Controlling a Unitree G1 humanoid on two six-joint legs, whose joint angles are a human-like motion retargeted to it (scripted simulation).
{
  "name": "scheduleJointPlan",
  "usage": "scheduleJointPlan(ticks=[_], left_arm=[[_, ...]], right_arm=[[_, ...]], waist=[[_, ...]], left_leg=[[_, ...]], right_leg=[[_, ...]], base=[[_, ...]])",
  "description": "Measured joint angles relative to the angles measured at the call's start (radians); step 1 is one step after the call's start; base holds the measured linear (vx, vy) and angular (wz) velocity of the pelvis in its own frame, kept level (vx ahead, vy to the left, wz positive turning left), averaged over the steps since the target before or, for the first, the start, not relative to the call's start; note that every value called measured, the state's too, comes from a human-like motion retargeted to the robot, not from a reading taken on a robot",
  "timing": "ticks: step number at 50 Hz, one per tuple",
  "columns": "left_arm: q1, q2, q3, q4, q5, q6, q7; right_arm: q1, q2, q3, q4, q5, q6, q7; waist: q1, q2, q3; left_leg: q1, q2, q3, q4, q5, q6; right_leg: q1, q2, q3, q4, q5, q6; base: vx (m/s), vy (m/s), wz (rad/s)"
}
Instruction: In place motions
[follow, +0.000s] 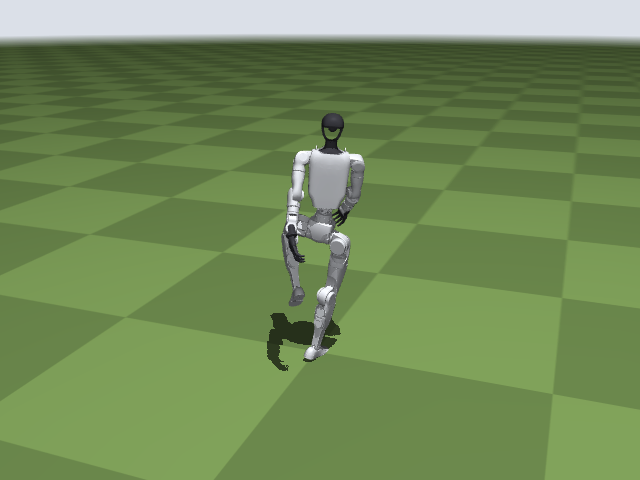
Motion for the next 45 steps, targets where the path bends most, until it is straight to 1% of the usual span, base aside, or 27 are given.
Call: scheduleJointPlan(ticks=[3, 5, 7, 9, 11, 13, 14, 15, 17, 18, 20, 22, 23, 24, 25, 27, 29, 30, 32, 35, 38, 40, 42, 45], left_arm=[[-0.041, 0.010, 0.009, -0.030, -0.020, -0.010, 0.004], [-0.065, 0.022, 0.010, -0.046, -0.031, -0.011, 0.011], [-0.086, 0.033, 0.010, -0.064, -0.047, -0.013, 0.014], [-0.117, 0.042, 0.005, -0.081, -0.071, -0.018, 0.020], [-0.161, 0.050, -0.007, -0.096, -0.095, -0.018, 0.031], [-0.215, 0.059, -0.021, -0.111, -0.109, -0.014, 0.046], [-0.242, 0.062, -0.027, -0.119, -0.114, -0.015, 0.054], [-0.269, 0.065, -0.033, -0.126, -0.119, -0.016, 0.061], [-0.327, 0.061, -0.045, -0.136, -0.145, -0.018, 0.079], [-0.357, 0.054, -0.049, -0.138, -0.168, -0.018, 0.086], [-0.421, 0.032, -0.039, -0.145, -0.231, -0.020, 0.084], [-0.507, 0.018, -0.027, -0.161, -0.299, -0.028, 0.063], [-0.546, 0.013, -0.029, -0.182, -0.323, -0.033, 0.053], [-0.584, 0.010, -0.041, -0.213, -0.347, -0.038, 0.042], [-0.620, 0.008, -0.058, -0.249, -0.372, -0.042, 0.032], [-0.685, 0.032, -0.095, -0.344, -0.384, -0.049, 0.017], [-0.724, 0.062, -0.100, -0.471, -0.337, -0.085, 0.047], [-0.734, 0.075, -0.104, -0.539, -0.306, -0.113, 0.073], [-0.750, 0.096, -0.149, -0.668, -0.279, -0.166, 0.143], [-0.793, 0.119, -0.213, -0.810, -0.287, -0.226, 0.225], [-0.824, 0.118, -0.248, -0.865, -0.303, -0.251, 0.229], [-0.823, 0.114, -0.262, -0.877, -0.313, -0.249, 0.199], [-0.807, 0.114, -0.264, -0.875, -0.316, -0.239, 0.169], [-0.760, 0.116, -0.250, -0.847, -0.307, -0.225, 0.142]], right_arm=[[0.022, 0.003, -0.002, 0.020, 0.001, 0.000, 0.028], [0.062, 0.009, -0.006, 0.052, -0.006, 0.004, 0.045], [0.109, 0.015, 0.000, 0.109, -0.010, 0.009, 0.064], [0.149, 0.011, 0.013, 0.181, -0.026, 0.014, 0.090], [0.187, -0.001, 0.024, 0.257, -0.064, 0.024, 0.117], [0.232, -0.015, 0.013, 0.327, -0.111, 0.037, 0.135], [0.259, -0.024, 0.000, 0.358, -0.129, 0.043, 0.142], [0.288, -0.033, -0.015, 0.387, -0.144, 0.050, 0.149], [0.348, -0.058, -0.063, 0.440, -0.170, 0.071, 0.173], [0.377, -0.072, -0.093, 0.463, -0.188, 0.090, 0.193], [0.422, -0.104, -0.133, 0.499, -0.231, 0.129, 0.237], [0.435, -0.136, -0.161, 0.510, -0.247, 0.138, 0.262], [0.437, -0.152, -0.181, 0.513, -0.248, 0.131, 0.257], [0.437, -0.170, -0.200, 0.515, -0.248, 0.119, 0.244], [0.436, -0.188, -0.217, 0.516, -0.249, 0.104, 0.227], [0.441, -0.211, -0.247, 0.522, -0.263, 0.104, 0.190], [0.442, -0.224, -0.254, 0.550, -0.247, 0.119, 0.168], [0.445, -0.228, -0.258, 0.569, -0.230, 0.126, 0.164], [0.473, -0.234, -0.297, 0.596, -0.201, 0.134, 0.198], [0.519, -0.233, -0.349, 0.616, -0.169, 0.147, 0.256], [0.551, -0.220, -0.370, 0.624, -0.150, 0.154, 0.259], [0.557, -0.210, -0.371, 0.624, -0.148, 0.157, 0.255], [0.546, -0.200, -0.361, 0.606, -0.158, 0.157, 0.259], [0.514, -0.188, -0.332, 0.554, -0.180, 0.144, 0.268]], waist=[[-0.047, 0.009, -0.033], [-0.091, 0.006, -0.081], [-0.134, -0.010, -0.126], [-0.175, -0.027, -0.156], [-0.205, -0.040, -0.166], [-0.228, -0.042, -0.169], [-0.237, -0.041, -0.174], [-0.244, -0.040, -0.181], [-0.263, -0.023, -0.199], [-0.287, -0.009, -0.209], [-0.347, 0.014, -0.221], [-0.359, 0.044, -0.171], [-0.374, 0.062, -0.131], [-0.386, 0.074, -0.092], [-0.398, 0.083, -0.055], [-0.456, 0.111, -0.018], [-0.526, 0.116, 0.001], [-0.562, 0.121, 0.009], [-0.592, 0.147, 0.004], [-0.619, 0.172, -0.001], [-0.609, 0.176, -0.018], [-0.590, 0.167, -0.032], [-0.579, 0.154, -0.038], [-0.583, 0.137, -0.042]], left_leg=[[0.120, -0.017, 0.005, -0.123, 0.006, 0.039], [0.197, -0.060, 0.012, -0.239, 0.008, 0.051], [0.295, -0.132, 0.038, -0.392, 0.007, 0.055], [0.402, -0.239, 0.050, -0.584, 0.020, 0.029], [0.520, -0.366, 0.036, -0.810, 0.054, -0.026], [0.641, -0.473, 0.008, -1.044, 0.097, -0.076], [0.695, -0.511, 0.003, -1.148, 0.053, -0.078], [0.746, -0.545, 0.003, -1.246, -0.022, -0.070], [0.834, -0.558, 0.078, -1.413, -0.084, -0.039], [0.856, -0.574, 0.053, -1.481, -0.081, -0.021], [0.871, -0.584, 0.009, -1.549, -0.063, -0.006], [0.863, -0.533, 0.020, -1.546, -0.050, -0.012], [0.878, -0.515, 0.015, -1.545, -0.055, -0.007], [0.890, -0.507, 0.019, -1.547, -0.056, 0.000], [0.900, -0.504, 0.027, -1.550, -0.056, 0.009], [0.898, -0.491, 0.028, -1.555, -0.059, 0.029], [0.892, -0.498, 0.032, -1.571, -0.053, 0.050], [0.888, -0.496, 0.028, -1.577, -0.048, 0.059], [0.872, -0.484, 0.021, -1.587, -0.038, 0.075], [0.843, -0.458, 0.003, -1.589, -0.023, 0.084], [0.824, -0.437, 0.005, -1.569, -0.027, 0.080], [0.824, -0.436, 0.018, -1.558, -0.035, 0.075], [0.831, -0.439, 0.032, -1.552, -0.041, 0.067], [0.845, -0.453, 0.048, -1.558, -0.044, 0.054]], right_leg=[[0.014, -0.003, -0.054, -0.017, -0.007, 0.032], [0.013, -0.016, -0.104, -0.030, -0.009, 0.062], [0.008, -0.037, -0.133, -0.037, -0.010, 0.085], [0.004, -0.060, -0.148, -0.036, -0.011, 0.106], [0.008, -0.082, -0.160, -0.029, -0.012, 0.123], [0.019, -0.087, -0.176, -0.019, -0.018, 0.136], [0.022, -0.087, -0.186, -0.011, -0.022, 0.142], [0.023, -0.087, -0.196, -0.001, -0.026, 0.149], [0.025, -0.073, -0.229, 0.036, -0.038, 0.164], [0.023, -0.062, -0.257, 0.062, -0.036, 0.170], [-0.005, -0.051, -0.304, 0.152, 0.048, 0.175], [-0.082, -0.075, -0.323, 0.340, 0.241, 0.182], [-0.122, -0.094, -0.346, 0.447, 0.323, 0.159], [-0.190, -0.093, -0.297, 0.557, 0.370, 0.140], [-0.272, -0.082, -0.212, 0.668, 0.401, 0.123], [-0.410, -0.137, -0.234, 0.892, 0.337, 0.091], [-0.583, -0.170, -0.193, 1.094, 0.286, 0.062], [-0.664, -0.175, -0.178, 1.182, 0.257, 0.048], [-0.810, -0.169, -0.180, 1.304, 0.203, 0.014], [-0.962, -0.146, -0.218, 1.389, 0.148, -0.031], [-1.002, -0.130, -0.247, 1.373, 0.119, -0.065], [-0.970, -0.121, -0.247, 1.327, 0.121, -0.067], [-0.889, -0.109, -0.243, 1.249, 0.138, -0.045], [-0.718, -0.097, -0.237, 1.090, 0.173, 0.017]], base=[[0.01, 0.10, 0.83], [0.13, 0.12, 0.97], [0.19, 0.15, 0.80], [0.12, 0.14, 0.56], [0.07, 0.12, 0.34], [0.10, 0.14, 0.31], [0.12, 0.13, 0.32], [0.15, 0.15, 0.33], [0.20, 0.22, 0.57], [0.20, 0.24, 0.93], [0.07, 0.19, 0.75], [-0.19, 0.18, -0.16], [-0.30, 0.18, -0.20], [-0.33, 0.17, -0.19], [-0.30, 0.23, -0.19], [-0.21, 0.31, -0.08], [-0.12, 0.27, 0.03], [-0.03, 0.20, 0.17], [0.04, 0.14, 0.16], [0.02, 0.03, 0.13], [0.07, -0.11, -0.11], [0.08, -0.17, -0.35], [0.00, -0.17, -0.37], [-0.04, -0.14, -0.29]])
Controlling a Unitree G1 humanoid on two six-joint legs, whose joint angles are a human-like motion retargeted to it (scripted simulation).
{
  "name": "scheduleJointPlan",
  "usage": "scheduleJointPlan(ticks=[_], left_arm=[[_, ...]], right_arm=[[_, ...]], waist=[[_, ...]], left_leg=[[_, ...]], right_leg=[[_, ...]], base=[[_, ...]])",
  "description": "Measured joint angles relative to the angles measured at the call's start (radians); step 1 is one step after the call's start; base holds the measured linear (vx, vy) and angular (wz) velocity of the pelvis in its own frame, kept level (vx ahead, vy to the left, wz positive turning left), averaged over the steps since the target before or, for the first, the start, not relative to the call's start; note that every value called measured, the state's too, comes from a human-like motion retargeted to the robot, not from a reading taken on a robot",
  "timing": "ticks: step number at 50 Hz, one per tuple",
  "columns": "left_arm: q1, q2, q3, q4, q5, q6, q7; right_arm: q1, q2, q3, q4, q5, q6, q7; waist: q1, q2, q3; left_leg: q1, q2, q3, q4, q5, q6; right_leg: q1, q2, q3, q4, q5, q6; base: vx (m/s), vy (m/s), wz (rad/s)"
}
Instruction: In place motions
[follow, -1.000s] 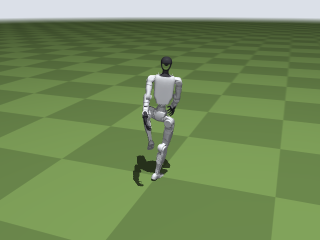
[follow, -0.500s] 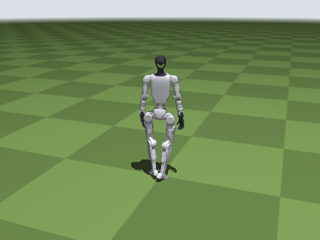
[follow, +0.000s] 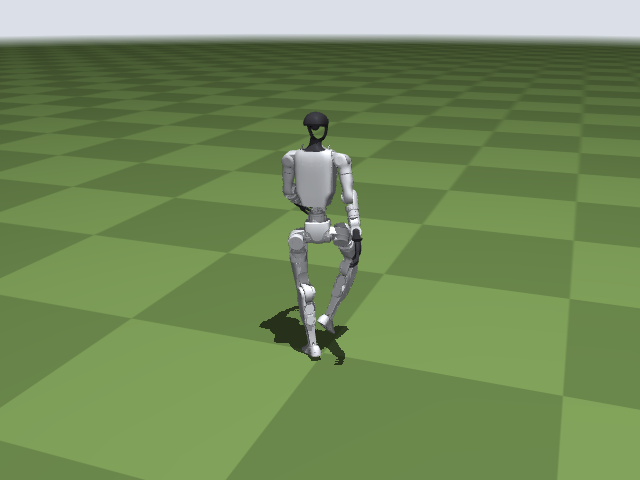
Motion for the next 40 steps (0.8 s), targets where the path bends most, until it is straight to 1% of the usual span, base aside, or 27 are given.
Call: scheduleJointPlan(ticks=[3, 5, 7, 8, 9, 10, 11, 12, 13, 15, 16, 17, 18, 19, 20, 22, 23, 25, 27, 28, 30, 32, 34, 36, 38, 40], left_arm=[[0.081, -0.022, 0.007, 0.058, 0.012, 0.000, -0.036], [0.148, -0.055, 0.011, 0.110, -0.011, -0.036, -0.066], [0.223, -0.103, 0.023, 0.168, -0.057, -0.063, -0.092], [0.262, -0.127, 0.032, 0.203, -0.078, -0.071, -0.101], [0.298, -0.143, 0.045, 0.237, -0.092, -0.074, -0.104], [0.333, -0.156, 0.060, 0.270, -0.101, -0.075, -0.102], [0.361, -0.158, 0.090, 0.319, -0.093, -0.076, -0.096], [0.389, -0.159, 0.117, 0.366, -0.081, -0.069, -0.088], [0.415, -0.158, 0.140, 0.412, -0.059, -0.049, -0.075], [0.435, -0.152, 0.176, 0.517, -0.016, 0.009, -0.052], [0.447, -0.139, 0.188, 0.564, -0.012, 0.030, -0.048], [0.458, -0.127, 0.204, 0.604, -0.015, 0.049, -0.042], [0.467, -0.117, 0.227, 0.630, -0.031, 0.064, -0.035], [0.485, -0.113, 0.253, 0.646, -0.037, 0.074, -0.042], [0.507, -0.111, 0.280, 0.658, -0.037, 0.080, -0.057], [0.572, -0.106, 0.298, 0.713, -0.008, 0.084, -0.095], [0.602, -0.106, 0.300, 0.744, 0.006, 0.099, -0.089], [0.662, -0.105, 0.319, 0.809, 0.026, 0.124, -0.056], [0.698, -0.102, 0.335, 0.859, 0.036, 0.130, -0.058], [0.709, -0.105, 0.342, 0.873, 0.041, 0.137, -0.069], [0.724, -0.110, 0.358, 0.889, 0.056, 0.152, -0.080], [0.746, -0.112, 0.377, 0.890, 0.059, 0.158, -0.076], [0.757, -0.120, 0.396, 0.883, 0.052, 0.162, -0.078], [0.748, -0.135, 0.411, 0.864, 0.043, 0.164, -0.089], [0.727, -0.154, 0.432, 0.831, 0.038, 0.161, -0.109], [0.706, -0.164, 0.440, 0.786, 0.037, 0.152, -0.133]], right_arm=[[-0.028, 0.017, 0.029, -0.051, -0.005, -0.021, 0.005], [-0.042, 0.029, 0.043, -0.077, -0.004, -0.035, 0.010], [-0.050, 0.039, 0.051, -0.092, 0.004, -0.048, 0.003], [-0.053, 0.044, 0.055, -0.095, 0.011, -0.055, -0.006], [-0.060, 0.047, 0.061, -0.095, 0.020, -0.061, -0.017], [-0.067, 0.050, 0.067, -0.094, 0.031, -0.066, -0.029], [-0.084, 0.057, 0.085, -0.079, 0.052, -0.068, -0.047], [-0.101, 0.064, 0.101, -0.064, 0.073, -0.068, -0.063], [-0.118, 0.073, 0.113, -0.047, 0.095, -0.064, -0.077], [-0.187, 0.102, 0.125, -0.017, 0.150, -0.042, -0.092], [-0.223, 0.113, 0.134, -0.029, 0.186, -0.038, -0.095], [-0.261, 0.123, 0.146, -0.051, 0.216, -0.039, -0.100], [-0.302, 0.134, 0.164, -0.093, 0.237, -0.049, -0.111], [-0.343, 0.147, 0.188, -0.138, 0.249, -0.055, -0.118], [-0.385, 0.160, 0.214, -0.186, 0.257, -0.059, -0.123], [-0.425, 0.179, 0.219, -0.298, 0.227, -0.060, -0.135], [-0.439, 0.181, 0.221, -0.356, 0.219, -0.069, -0.141], [-0.470, 0.177, 0.243, -0.465, 0.224, -0.095, -0.153], [-0.519, 0.160, 0.253, -0.568, 0.220, -0.118, -0.186], [-0.549, 0.148, 0.252, -0.614, 0.212, -0.130, -0.199], [-0.604, 0.124, 0.234, -0.696, 0.192, -0.148, -0.210], [-0.632, 0.116, 0.223, -0.753, 0.181, -0.159, -0.213], [-0.645, 0.113, 0.222, -0.789, 0.179, -0.166, -0.212], [-0.650, 0.109, 0.223, -0.804, 0.181, -0.174, -0.210], [-0.644, 0.113, 0.227, -0.803, 0.181, -0.181, -0.209], [-0.618, 0.125, 0.236, -0.784, 0.180, -0.184, -0.211]], waist=[[0.015, -0.018, -0.013], [0.037, -0.035, -0.031], [0.062, -0.056, -0.058], [0.072, -0.073, -0.071], [0.087, -0.085, -0.082], [0.104, -0.096, -0.092], [0.135, -0.106, -0.091], [0.168, -0.118, -0.092], [0.205, -0.134, -0.097], [0.235, -0.155, -0.074], [0.261, -0.159, -0.040], [0.289, -0.159, -0.003], [0.321, -0.150, 0.045], [0.336, -0.140, 0.079], [0.343, -0.129, 0.105], [0.419, -0.103, 0.110], [0.464, -0.103, 0.115], [0.565, -0.125, 0.120], [0.658, -0.156, 0.168], [0.711, -0.171, 0.206], [0.800, -0.210, 0.274], [0.843, -0.249, 0.303], [0.859, -0.261, 0.307], [0.855, -0.252, 0.290], [0.820, -0.237, 0.256], [0.761, -0.215, 0.204]], left_leg=[[0.019, -0.019, 0.012, -0.015, -0.001, -0.019], [0.031, -0.044, 0.025, -0.031, -0.001, -0.029], [0.036, -0.079, 0.028, -0.041, -0.001, -0.037], [0.038, -0.101, 0.027, -0.042, -0.002, -0.042], [0.037, -0.117, 0.031, -0.034, -0.007, -0.048], [0.033, -0.129, 0.037, -0.023, -0.014, -0.053], [0.031, -0.128, 0.063, 0.014, -0.023, -0.059], [0.022, -0.126, 0.089, 0.063, -0.021, -0.063], [-0.002, -0.122, 0.119, 0.135, 0.003, -0.063], [-0.122, -0.033, 0.133, 0.426, 0.129, -0.071], [-0.178, 0.042, 0.148, 0.574, 0.212, -0.048], [-0.236, 0.121, 0.154, 0.724, 0.273, -0.018], [-0.297, 0.211, 0.145, 0.877, 0.288, 0.022], [-0.363, 0.294, 0.119, 1.028, 0.257, 0.037], [-0.432, 0.374, 0.086, 1.179, 0.203, 0.040], [-0.632, 0.478, -0.024, 1.410, 0.154, 0.015], [-0.721, 0.497, -0.063, 1.497, 0.130, 0.002], [-0.885, 0.545, -0.101, 1.630, 0.085, -0.021], [-0.996, 0.585, -0.085, 1.686, 0.061, -0.039], [-1.031, 0.607, -0.062, 1.698, 0.046, -0.049], [-1.091, 0.607, -0.009, 1.688, 0.022, -0.070], [-1.115, 0.577, 0.035, 1.664, 0.015, -0.077], [-1.098, 0.567, 0.049, 1.671, 0.002, -0.073], [-1.057, 0.552, 0.034, 1.686, 0.006, -0.080], [-0.983, 0.527, 0.016, 1.682, 0.022, -0.086], [-0.891, 0.504, -0.005, 1.657, 0.029, -0.087]], right_leg=[[0.194, 0.055, 0.048, -0.235, 0.040, 0.074], [0.320, 0.099, 0.117, -0.426, 0.070, 0.112], [0.449, 0.109, 0.163, -0.639, 0.109, 0.127], [0.516, 0.099, 0.172, -0.750, 0.139, 0.135], [0.572, 0.093, 0.170, -0.849, 0.064, 0.143], [0.624, 0.089, 0.164, -0.941, -0.064, 0.153], [0.664, 0.077, 0.106, -0.989, -0.160, 0.118], [0.691, 0.059, 0.064, -1.029, -0.220, 0.096], [0.691, 0.031, 0.055, -1.053, -0.209, 0.100], [0.661, -0.017, 0.142, -1.040, -0.181, 0.130], [0.666, -0.028, 0.116, -1.035, -0.183, 0.124], [0.675, -0.028, 0.095, -1.030, -0.188, 0.115], [0.691, -0.010, 0.082, -1.025, -0.198, 0.101], [0.696, 0.009, 0.087, -1.012, -0.205, 0.093], [0.696, 0.028, 0.101, -0.996, -0.212, 0.087], [0.687, 0.089, 0.145, -0.990, -0.217, 0.043], [0.687, 0.102, 0.172, -0.988, -0.216, 0.022], [0.675, 0.115, 0.270, -0.978, -0.212, -0.012], [0.663, 0.090, 0.339, -0.955, -0.200, -0.037], [0.655, 0.077, 0.366, -0.937, -0.196, -0.054], [0.608, 0.023, 0.399, -0.879, -0.199, -0.066], [0.567, -0.032, 0.416, -0.829, -0.208, -0.061], [0.558, -0.051, 0.416, -0.817, -0.212, -0.059], [0.566, -0.038, 0.406, -0.836, -0.209, -0.061], [0.585, -0.010, 0.384, -0.875, -0.202, -0.060], [0.610, 0.026, 0.336, -0.924, -0.193, -0.054]], base=[[0.00, -0.18, -0.25], [0.07, -0.17, -0.28], [0.14, -0.20, -0.07], [0.14, -0.17, -0.01], [0.12, -0.13, -0.08], [0.06, -0.14, -0.51], [0.03, -0.17, -0.85], [0.03, -0.17, -1.14], [0.02, -0.13, -0.77], [-0.10, -0.13, -0.05], [-0.25, -0.27, -0.03], [-0.33, -0.38, -0.61], [-0.31, -0.39, -0.77], [-0.26, -0.39, -0.70], [-0.10, -0.36, -0.68], [0.06, -0.26, -1.04], [0.12, -0.12, -1.30], [0.14, -0.06, -1.46], [-0.01, -0.11, -1.43], [-0.13, -0.07, -1.41], [-0.15, 0.02, -1.05], [0.01, 0.07, -0.29], [0.06, 0.04, 0.05], [-0.04, 0.03, 0.32], [-0.06, 0.03, 0.78], [0.03, 0.10, 1.24]])
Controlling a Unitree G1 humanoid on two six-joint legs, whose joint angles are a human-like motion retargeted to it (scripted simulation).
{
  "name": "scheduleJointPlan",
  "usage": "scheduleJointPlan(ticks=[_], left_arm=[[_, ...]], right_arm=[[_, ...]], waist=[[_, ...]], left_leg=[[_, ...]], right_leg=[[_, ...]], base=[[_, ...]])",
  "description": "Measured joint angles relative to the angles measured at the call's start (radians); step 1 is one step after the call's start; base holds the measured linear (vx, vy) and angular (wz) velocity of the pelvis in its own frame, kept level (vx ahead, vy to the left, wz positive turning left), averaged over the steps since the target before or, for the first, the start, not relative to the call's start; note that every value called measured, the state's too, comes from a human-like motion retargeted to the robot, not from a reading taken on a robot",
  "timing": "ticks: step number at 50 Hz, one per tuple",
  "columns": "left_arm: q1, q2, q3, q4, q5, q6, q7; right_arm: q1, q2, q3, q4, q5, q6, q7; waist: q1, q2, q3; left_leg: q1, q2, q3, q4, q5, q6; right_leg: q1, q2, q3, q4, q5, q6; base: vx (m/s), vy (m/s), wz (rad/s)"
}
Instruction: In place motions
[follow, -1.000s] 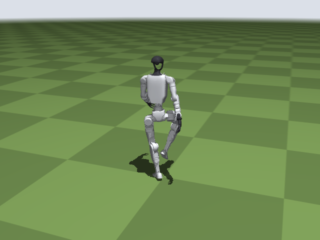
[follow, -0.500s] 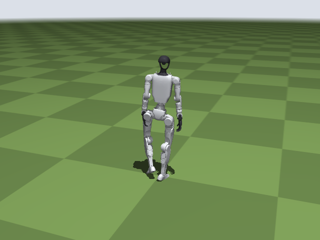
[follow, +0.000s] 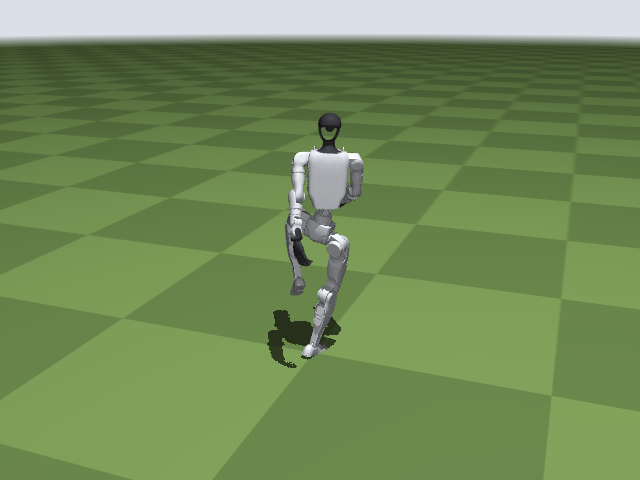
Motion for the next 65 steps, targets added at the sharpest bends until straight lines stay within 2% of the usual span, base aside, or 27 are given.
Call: scheduleJointPlan(ticks=[3, 5, 8, 10, 11, 13, 15, 17, 18, 20, 23, 25, 27, 30, 32, 34, 36, 42, 48, 50, 52, 53, 55, 58, 60, 62, 65], left_arm=[[-0.032, 0.009, -0.027, -0.069, 0.019, -0.021, -0.027], [-0.058, 0.027, -0.060, -0.104, 0.036, -0.030, -0.022], [-0.086, 0.060, -0.114, -0.132, 0.057, -0.028, 0.012], [-0.102, 0.082, -0.137, -0.142, 0.070, -0.026, 0.028], [-0.113, 0.091, -0.148, -0.141, 0.071, -0.025, 0.035], [-0.144, 0.105, -0.171, -0.133, 0.064, -0.020, 0.047], [-0.201, 0.108, -0.196, -0.117, 0.038, -0.004, 0.053], [-0.308, 0.096, -0.198, -0.152, -0.058, 0.017, 0.021], [-0.371, 0.081, -0.192, -0.204, -0.131, 0.005, 0.006], [-0.485, 0.055, -0.224, -0.387, -0.277, -0.050, -0.001], [-0.648, 0.112, -0.297, -0.697, -0.308, -0.050, -0.047], [-0.708, 0.166, -0.265, -0.878, -0.224, -0.069, -0.076], [-0.752, 0.229, -0.303, -1.015, -0.195, -0.109, -0.031], [-0.845, 0.270, -0.384, -1.157, -0.172, -0.142, 0.088], [-0.889, 0.281, -0.394, -1.209, -0.174, -0.169, 0.132], [-0.895, 0.280, -0.397, -1.231, -0.192, -0.192, 0.145], [-0.875, 0.264, -0.402, -1.230, -0.212, -0.197, 0.147], [-0.741, 0.194, -0.394, -1.100, -0.261, -0.167, 0.112], [-0.501, 0.012, -0.379, -0.816, -0.290, -0.068, 0.038], [-0.415, -0.026, -0.368, -0.711, -0.278, -0.057, 0.024], [-0.344, -0.026, -0.321, -0.536, -0.199, -0.065, -0.008], [-0.310, -0.018, -0.293, -0.463, -0.140, -0.053, -0.023], [-0.248, 0.002, -0.198, -0.326, 0.029, -0.008, -0.030], [-0.218, 0.047, -0.167, -0.126, 0.049, 0.081, 0.047], [-0.176, 0.058, -0.139, -0.036, 0.024, 0.099, 0.047], [-0.140, 0.051, -0.099, 0.059, 0.053, 0.085, 0.012], [-0.030, 0.047, -0.060, 0.107, 0.058, 0.119, -0.015]], right_arm=[[0.067, 0.022, 0.013, 0.059, 0.007, -0.002, 0.001], [0.118, 0.033, 0.020, 0.109, 0.011, 0.002, 0.017], [0.222, 0.035, 0.030, 0.194, -0.017, 0.005, 0.054], [0.304, 0.030, 0.036, 0.257, -0.046, 0.008, 0.064], [0.348, 0.021, 0.034, 0.299, -0.062, 0.008, 0.070], [0.422, -0.006, 0.020, 0.397, -0.103, 0.017, 0.090], [0.477, -0.034, -0.019, 0.512, -0.163, 0.052, 0.120], [0.495, -0.057, -0.066, 0.606, -0.185, 0.086, 0.134], [0.491, -0.076, -0.098, 0.644, -0.178, 0.086, 0.132], [0.501, -0.124, -0.161, 0.677, -0.143, 0.056, 0.110], [0.545, -0.179, -0.249, 0.707, -0.134, 0.047, 0.075], [0.553, -0.198, -0.277, 0.790, -0.116, 0.076, 0.056], [0.588, -0.222, -0.316, 0.854, -0.076, 0.099, 0.072], [0.692, -0.239, -0.379, 0.854, -0.022, 0.125, 0.113], [0.722, -0.239, -0.376, 0.854, -0.033, 0.130, 0.082], [0.734, -0.232, -0.363, 0.854, -0.073, 0.144, 0.061], [0.721, -0.218, -0.359, 0.854, -0.108, 0.145, 0.071], [0.639, -0.155, -0.307, 0.741, -0.084, 0.098, 0.159], [0.576, -0.107, -0.196, 0.693, -0.073, 0.085, 0.136], [0.547, -0.091, -0.163, 0.698, -0.075, 0.087, 0.131], [0.496, -0.063, -0.106, 0.724, -0.072, 0.098, 0.121], [0.464, -0.050, -0.080, 0.728, -0.073, 0.101, 0.116], [0.380, -0.027, -0.024, 0.714, -0.099, 0.108, 0.111], [0.204, -0.006, 0.030, 0.524, -0.101, 0.112, 0.150], [0.085, -0.024, 0.073, 0.344, -0.075, 0.105, 0.177], [-0.019, -0.048, 0.023, 0.182, -0.122, 0.085, 0.134], [-0.116, -0.097, -0.031, -0.029, -0.125, 0.022, 0.083]], waist=[[-0.112, 0.025, -0.082], [-0.184, 0.026, -0.126], [-0.287, 0.017, -0.188], [-0.333, 0.035, -0.244], [-0.358, 0.052, -0.275], [-0.415, 0.079, -0.333], [-0.506, 0.107, -0.387], [-0.555, 0.142, -0.358], [-0.548, 0.154, -0.309], [-0.593, 0.161, -0.197], [-0.664, 0.203, -0.093], [-0.791, 0.226, -0.057], [-0.882, 0.253, -0.046], [-0.867, 0.287, -0.032], [-0.869, 0.289, -0.021], [-0.871, 0.282, -0.034], [-0.867, 0.266, -0.051], [-0.836, 0.211, -0.053], [-0.688, 0.161, -0.165], [-0.655, 0.131, -0.218], [-0.600, 0.111, -0.253], [-0.577, 0.106, -0.264], [-0.508, 0.075, -0.283], [-0.458, 0.073, -0.141], [-0.417, 0.095, -0.060], [-0.331, 0.125, 0.000], [-0.168, 0.100, 0.050]], left_leg=[[0.193, -0.069, 0.030, -0.158, -0.007, 0.029], [0.361, -0.165, 0.102, -0.359, -0.014, 0.062], [0.605, -0.402, 0.119, -0.829, 0.042, 0.049], [0.747, -0.532, 0.067, -1.166, 0.107, 0.029], [0.814, -0.582, 0.024, -1.325, 0.054, 0.005], [0.913, -0.625, 0.036, -1.549, -0.048, 0.020], [0.915, -0.631, -0.008, -1.660, -0.020, 0.022], [0.883, -0.582, -0.044, -1.668, 0.002, 0.009], [0.890, -0.564, -0.030, -1.672, -0.002, 0.015], [0.923, -0.565, -0.053, -1.691, -0.003, 0.031], [0.932, -0.579, -0.045, -1.718, -0.007, 0.084], [0.894, -0.563, -0.090, -1.694, -0.005, 0.118], [0.852, -0.532, -0.138, -1.651, -0.010, 0.131], [0.802, -0.484, -0.137, -1.597, -0.017, 0.141], [0.795, -0.467, -0.135, -1.580, -0.030, 0.132], [0.795, -0.465, -0.128, -1.576, -0.038, 0.122], [0.803, -0.473, -0.116, -1.586, -0.042, 0.111], [0.870, -0.505, -0.069, -1.627, -0.061, 0.073], [0.919, -0.560, 0.006, -1.645, -0.100, 0.035], [0.911, -0.599, 0.013, -1.633, -0.111, 0.028], [0.920, -0.611, 0.055, -1.584, -0.131, 0.027], [0.910, -0.607, 0.073, -1.543, -0.126, 0.032], [0.822, -0.569, 0.159, -1.344, -0.043, 0.048], [0.569, -0.335, 0.146, -0.804, 0.136, 0.172], [0.417, -0.140, 0.116, -0.464, 0.043, 0.200], [0.237, 0.014, 0.054, -0.230, -0.020, 0.197], [-0.017, 0.087, 0.017, -0.047, -0.097, 0.187]], right_leg=[[0.036, 0.022, -0.090, -0.068, 0.008, 0.031], [0.059, 0.005, -0.141, -0.103, 0.006, 0.067], [0.113, -0.040, -0.202, -0.143, 0.002, 0.131], [0.130, -0.025, -0.231, -0.153, -0.003, 0.154], [0.129, -0.004, -0.244, -0.145, -0.007, 0.159], [0.121, 0.023, -0.268, -0.118, -0.009, 0.173], [0.096, 0.047, -0.339, -0.064, 0.052, 0.185], [-0.004, 0.030, -0.406, 0.128, 0.273, 0.199], [-0.073, 0.002, -0.401, 0.262, 0.396, 0.195], [-0.278, -0.004, -0.259, 0.565, 0.506, 0.153], [-0.574, -0.126, -0.236, 1.014, 0.396, 0.107], [-0.768, -0.127, -0.196, 1.190, 0.358, 0.095], [-0.921, -0.140, -0.222, 1.288, 0.285, 0.047], [-1.110, -0.079, -0.257, 1.325, 0.219, -0.041], [-1.141, -0.063, -0.300, 1.290, 0.183, -0.095], [-1.119, -0.052, -0.320, 1.240, 0.164, -0.117], [-1.042, -0.047, -0.329, 1.179, 0.166, -0.102], [-0.592, -0.059, -0.343, 0.900, 0.267, 0.083], [-0.126, 0.036, -0.231, 0.284, 0.473, 0.200], [0.001, 0.070, -0.145, 0.042, 0.261, 0.260], [0.105, 0.035, -0.285, -0.066, 0.004, 0.190], [0.108, 0.026, -0.282, -0.101, -0.024, 0.148], [0.071, -0.028, -0.237, -0.112, -0.021, 0.147], [0.054, -0.024, -0.181, -0.082, -0.027, 0.138], [0.063, 0.016, -0.201, -0.076, -0.029, 0.108], [0.071, 0.092, -0.165, -0.098, -0.020, 0.051], [0.057, 0.092, -0.070, -0.114, 0.002, 0.005]], base=[[0.03, 0.19, 1.52], [0.03, 0.21, 1.34], [0.14, 0.24, 0.91], [0.29, 0.18, 0.36], [0.32, 0.19, 0.36], [0.26, 0.26, 0.63], [0.06, 0.23, 1.18], [-0.29, 0.17, 0.54], [-0.45, 0.14, -0.03], [-0.49, 0.21, 0.09], [-0.35, 0.50, 0.27], [-0.20, 0.36, 1.36], [0.03, 0.21, 1.00], [-0.01, 0.01, 0.02], [-0.07, -0.13, -0.25], [0.04, -0.21, -0.24], [0.03, -0.19, -0.28], [-0.05, -0.12, -0.38], [0.13, -0.19, -0.58], [0.23, -0.19, -0.18], [0.17, -0.13, -0.68], [0.05, -0.19, -0.88], [-0.12, -0.21, -1.00], [-0.40, -0.39, -0.45], [-0.31, -0.51, -0.69], [-0.29, -0.35, -1.03], [-0.13, -0.16, -1.35]])
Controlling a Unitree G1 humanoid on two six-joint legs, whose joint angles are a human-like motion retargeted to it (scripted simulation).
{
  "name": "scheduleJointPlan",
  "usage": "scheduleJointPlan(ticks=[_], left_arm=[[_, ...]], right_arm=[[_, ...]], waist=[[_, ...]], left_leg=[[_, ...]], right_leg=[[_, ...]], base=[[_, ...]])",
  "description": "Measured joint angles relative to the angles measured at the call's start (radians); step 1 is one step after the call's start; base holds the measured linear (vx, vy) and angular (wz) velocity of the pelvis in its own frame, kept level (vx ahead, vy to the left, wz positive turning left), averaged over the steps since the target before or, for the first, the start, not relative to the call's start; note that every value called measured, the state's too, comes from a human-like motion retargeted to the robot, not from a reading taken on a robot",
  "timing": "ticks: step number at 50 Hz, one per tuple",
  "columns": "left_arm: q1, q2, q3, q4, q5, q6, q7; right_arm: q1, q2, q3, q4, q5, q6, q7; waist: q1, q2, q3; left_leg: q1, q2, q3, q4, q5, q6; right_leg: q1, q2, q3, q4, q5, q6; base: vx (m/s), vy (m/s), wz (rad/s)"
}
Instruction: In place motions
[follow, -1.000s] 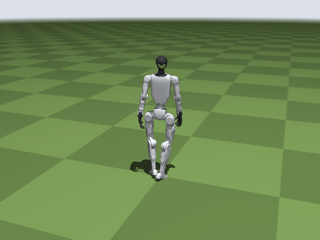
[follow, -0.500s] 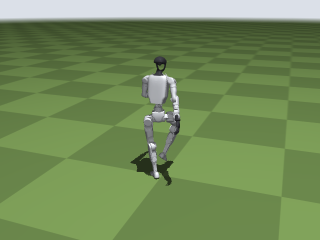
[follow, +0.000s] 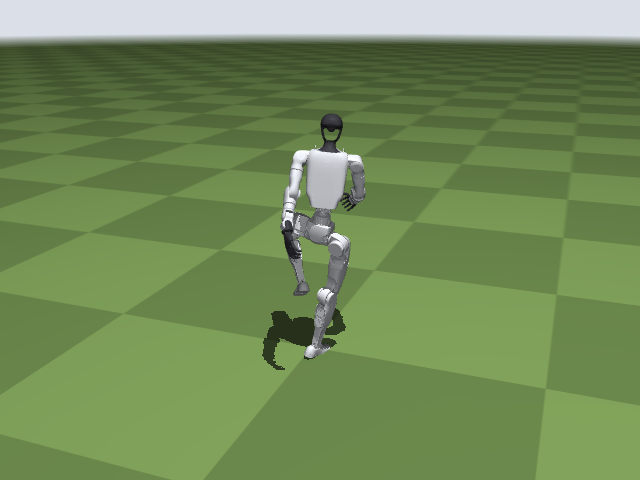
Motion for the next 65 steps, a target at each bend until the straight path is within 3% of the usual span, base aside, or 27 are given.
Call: scheduleJointPlan(ticks=[3, 6, 10, 15, 20, 24, 25, 27, 30, 33, 35, 37, 38, 40, 42, 47, 50, 53, 59, 62, 65], left_arm=[[0.130, 0.009, 0.039, 0.000, -0.037, 0.008, 0.017], [0.174, 0.008, 0.105, 0.000, -0.076, -0.019, 0.054], [0.131, 0.006, 0.167, -0.009, -0.100, -0.042, 0.023], [0.039, -0.012, 0.178, -0.120, -0.100, -0.072, -0.146], [-0.016, -0.016, 0.104, -0.220, -0.108, -0.116, -0.167], [-0.052, 0.005, 0.021, -0.247, -0.094, -0.122, -0.104], [-0.067, 0.011, 0.003, -0.246, -0.091, -0.121, -0.087], [-0.106, 0.019, -0.028, -0.244, -0.091, -0.116, -0.063], [-0.196, 0.030, -0.097, -0.247, -0.104, -0.088, -0.064], [-0.336, 0.055, -0.188, -0.310, -0.078, -0.059, -0.134], [-0.446, 0.081, -0.260, -0.407, -0.074, -0.048, -0.141], [-0.550, 0.096, -0.304, -0.556, -0.099, -0.033, -0.127], [-0.591, 0.104, -0.317, -0.637, -0.124, -0.032, -0.129], [-0.680, 0.125, -0.293, -0.790, -0.167, -0.050, -0.142], [-0.745, 0.143, -0.276, -0.941, -0.206, -0.085, -0.106], [-0.854, 0.183, -0.300, -1.224, -0.258, -0.170, 0.002], [-0.877, 0.179, -0.314, -1.323, -0.298, -0.188, 0.030], [-0.857, 0.184, -0.342, -1.388, -0.331, -0.207, 0.048], [-0.689, 0.224, -0.336, -1.385, -0.279, -0.235, 0.074], [-0.569, 0.194, -0.339, -1.310, -0.262, -0.210, 0.042], [-0.452, 0.132, -0.341, -1.195, -0.230, -0.169, -0.051]], right_arm=[[-0.028, -0.012, -0.016, -0.140, 0.058, -0.048, -0.054], [-0.055, -0.018, -0.030, -0.220, 0.090, -0.089, -0.079], [-0.037, -0.021, -0.048, -0.238, 0.106, -0.103, -0.072], [0.134, -0.002, -0.048, -0.212, 0.100, -0.113, -0.107], [0.380, 0.084, -0.016, -0.147, 0.224, -0.189, -0.200], [0.523, 0.108, 0.006, -0.066, 0.307, -0.241, -0.204], [0.553, 0.101, 0.011, -0.045, 0.297, -0.243, -0.201], [0.601, 0.075, 0.014, 0.003, 0.252, -0.222, -0.182], [0.653, 0.020, -0.023, 0.104, 0.153, -0.174, -0.112], [0.642, -0.001, -0.108, 0.293, 0.061, -0.055, -0.075], [0.616, -0.008, -0.192, 0.432, 0.062, -0.022, -0.050], [0.607, -0.024, -0.255, 0.553, 0.115, -0.021, -0.023], [0.623, -0.032, -0.276, 0.595, 0.138, -0.015, -0.011], [0.651, -0.045, -0.306, 0.664, 0.169, 0.005, 0.001], [0.667, -0.052, -0.336, 0.748, 0.198, 0.024, 0.010], [0.766, -0.083, -0.379, 0.883, 0.191, 0.113, 0.080], [0.853, -0.090, -0.384, 0.883, 0.162, 0.190, 0.069], [0.895, -0.078, -0.392, 0.883, 0.172, 0.224, 0.058], [0.813, -0.040, -0.372, 0.879, 0.191, 0.160, 0.098], [0.753, -0.021, -0.335, 0.827, 0.181, 0.131, 0.113], [0.703, -0.003, -0.284, 0.738, 0.171, 0.111, 0.104]], waist=[[0.110, -0.074, -0.002], [0.135, -0.115, 0.010], [0.137, -0.095, -0.002], [0.063, -0.036, -0.088], [-0.091, -0.040, -0.193], [-0.169, -0.031, -0.297], [-0.190, -0.019, -0.324], [-0.228, 0.010, -0.372], [-0.298, 0.047, -0.399], [-0.355, 0.043, -0.365], [-0.364, 0.068, -0.318], [-0.365, 0.082, -0.275], [-0.386, 0.083, -0.263], [-0.437, 0.092, -0.237], [-0.541, 0.107, -0.205], [-0.661, 0.168, -0.150], [-0.676, 0.188, -0.154], [-0.638, 0.171, -0.175], [-0.578, 0.120, -0.232], [-0.527, 0.102, -0.274], [-0.484, 0.063, -0.317]], left_leg=[[-0.146, 0.006, 0.082, 0.031, -0.059, 0.018], [-0.192, -0.030, 0.138, 0.007, -0.082, 0.024], [-0.136, -0.054, 0.092, 0.017, -0.087, 0.020], [0.101, -0.134, 0.033, -0.091, -0.073, -0.025], [0.484, -0.419, 0.072, -0.574, -0.041, -0.067], [0.757, -0.636, 0.052, -1.106, 0.032, -0.123], [0.817, -0.674, 0.043, -1.235, 0.055, -0.140], [0.907, -0.706, 0.072, -1.431, -0.025, -0.190], [0.986, -0.731, 0.097, -1.607, -0.061, -0.174], [0.978, -0.740, 0.040, -1.621, -0.041, -0.168], [0.973, -0.708, 0.017, -1.607, -0.053, -0.159], [0.975, -0.687, 0.019, -1.595, -0.070, -0.149], [0.976, -0.689, 0.008, -1.595, -0.071, -0.139], [0.972, -0.699, 0.008, -1.590, -0.083, -0.107], [0.953, -0.697, -0.049, -1.578, -0.080, -0.074], [0.921, -0.632, -0.120, -1.572, -0.040, -0.050], [0.906, -0.605, -0.134, -1.564, -0.031, -0.053], [0.913, -0.618, -0.117, -1.556, -0.041, -0.055], [0.953, -0.653, -0.070, -1.588, -0.052, -0.084], [0.972, -0.669, -0.035, -1.608, -0.061, -0.106], [0.992, -0.724, -0.015, -1.629, -0.073, -0.115]], right_leg=[[-0.046, -0.066, 0.025, 0.010, 0.011, -0.028], [-0.080, -0.110, 0.035, 0.043, 0.002, -0.038], [-0.067, -0.103, 0.026, 0.051, -0.014, -0.035], [-0.013, -0.071, -0.076, -0.018, -0.010, 0.006], [0.052, -0.137, -0.198, -0.078, 0.000, 0.089], [0.049, -0.140, -0.218, -0.088, 0.005, 0.116], [0.046, -0.127, -0.220, -0.087, 0.005, 0.120], [0.034, -0.093, -0.227, -0.079, 0.002, 0.125], [0.048, -0.072, -0.272, -0.049, -0.013, 0.145], [0.034, -0.103, -0.339, 0.064, 0.057, 0.161], [-0.036, -0.137, -0.372, 0.264, 0.233, 0.184], [-0.208, -0.192, -0.290, 0.561, 0.394, 0.160], [-0.325, -0.170, -0.186, 0.714, 0.404, 0.145], [-0.490, -0.291, -0.199, 1.020, 0.342, 0.092], [-0.667, -0.338, -0.154, 1.238, 0.295, 0.088], [-1.007, -0.272, -0.177, 1.442, 0.161, -0.007], [-1.066, -0.248, -0.238, 1.421, 0.107, -0.044], [-1.007, -0.242, -0.228, 1.371, 0.109, -0.029], [-0.606, -0.223, -0.242, 1.108, 0.185, 0.114], [-0.370, -0.134, -0.208, 0.803, 0.230, 0.174], [-0.122, -0.048, -0.106, 0.346, 0.287, 0.223]], base=[[0.19, -0.02, -0.68], [0.04, 0.04, 0.21], [0.00, 0.03, 0.51], [0.06, 0.16, 0.97], [0.19, 0.18, 1.06], [0.23, 0.18, 0.08], [0.23, 0.18, 0.03], [0.20, 0.20, 0.10], [0.16, 0.25, 0.72], [-0.10, 0.21, 0.91], [-0.23, 0.22, 0.29], [-0.06, 0.25, 0.14], [0.05, 0.35, 0.32], [0.00, 0.42, 0.49], [-0.13, 0.32, 1.32], [-0.04, 0.09, 0.72], [0.08, -0.05, 0.15], [0.09, -0.10, -0.20], [0.09, -0.11, -0.42], [0.10, -0.13, -0.62], [0.08, -0.10, -0.29]])
